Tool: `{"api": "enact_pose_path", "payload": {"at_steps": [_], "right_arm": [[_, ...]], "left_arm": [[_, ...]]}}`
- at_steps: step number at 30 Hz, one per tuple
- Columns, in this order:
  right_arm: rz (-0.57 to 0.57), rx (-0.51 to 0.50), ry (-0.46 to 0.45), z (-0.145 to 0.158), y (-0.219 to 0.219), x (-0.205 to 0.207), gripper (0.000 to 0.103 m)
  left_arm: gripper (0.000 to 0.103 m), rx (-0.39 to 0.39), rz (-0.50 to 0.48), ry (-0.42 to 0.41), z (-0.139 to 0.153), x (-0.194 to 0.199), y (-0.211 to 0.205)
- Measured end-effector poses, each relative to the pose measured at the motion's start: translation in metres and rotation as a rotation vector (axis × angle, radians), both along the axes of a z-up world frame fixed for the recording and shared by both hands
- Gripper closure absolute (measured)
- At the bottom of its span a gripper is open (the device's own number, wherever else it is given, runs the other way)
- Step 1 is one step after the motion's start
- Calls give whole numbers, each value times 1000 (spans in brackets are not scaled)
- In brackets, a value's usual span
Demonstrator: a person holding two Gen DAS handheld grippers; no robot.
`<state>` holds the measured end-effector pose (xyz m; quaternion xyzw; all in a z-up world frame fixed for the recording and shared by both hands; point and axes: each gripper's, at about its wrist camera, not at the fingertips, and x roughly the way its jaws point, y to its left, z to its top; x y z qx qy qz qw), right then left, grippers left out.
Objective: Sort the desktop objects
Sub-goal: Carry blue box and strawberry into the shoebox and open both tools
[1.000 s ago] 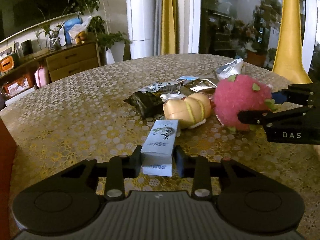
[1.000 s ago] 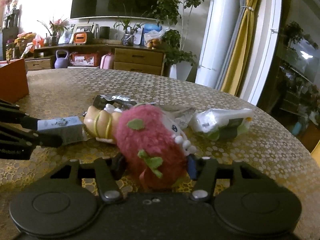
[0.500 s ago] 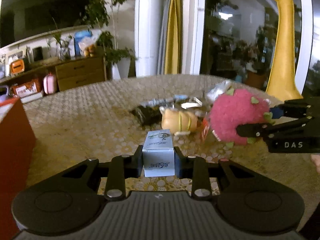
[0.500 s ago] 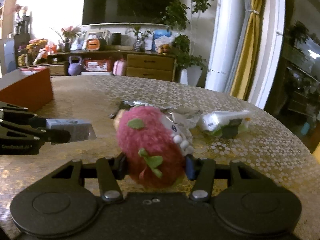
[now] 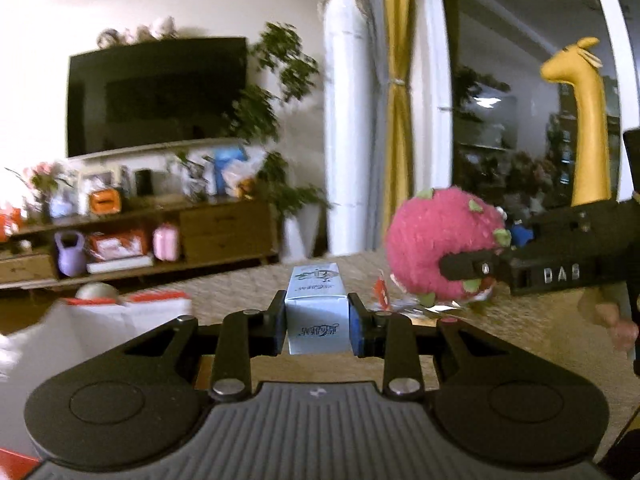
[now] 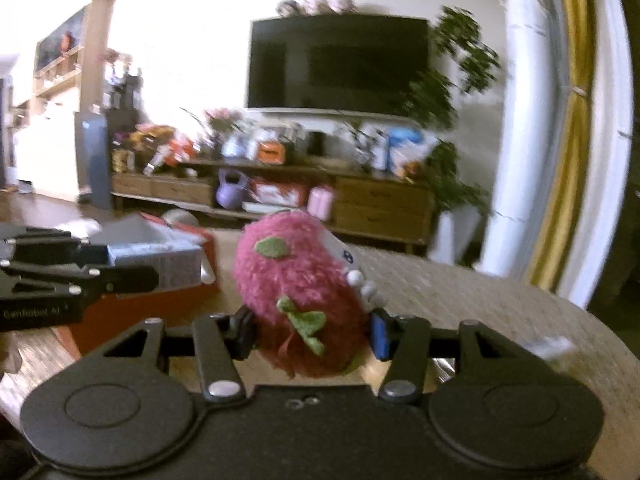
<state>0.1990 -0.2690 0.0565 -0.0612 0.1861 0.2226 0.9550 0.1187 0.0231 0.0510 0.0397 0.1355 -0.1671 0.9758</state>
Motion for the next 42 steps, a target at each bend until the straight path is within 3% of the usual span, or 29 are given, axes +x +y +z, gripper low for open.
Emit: {"api": "enact_pose_path", "payload": {"at_steps": [7, 12, 24, 36, 42], "right_arm": [[144, 42, -46, 39, 77, 25, 0], [218, 49, -33, 46, 138, 47, 0], [304, 10, 114, 2, 227, 93, 0], [330, -168, 240, -43, 280, 121, 0], [334, -223, 287, -56, 292, 129, 0]], "left_arm": [[74, 16, 118, -24, 11, 4, 71], [74, 27, 180, -6, 3, 16, 115], [74, 17, 231, 86, -41, 50, 177], [74, 30, 205, 172, -62, 69, 182], [74, 57, 186, 260, -71, 79, 180]]}}
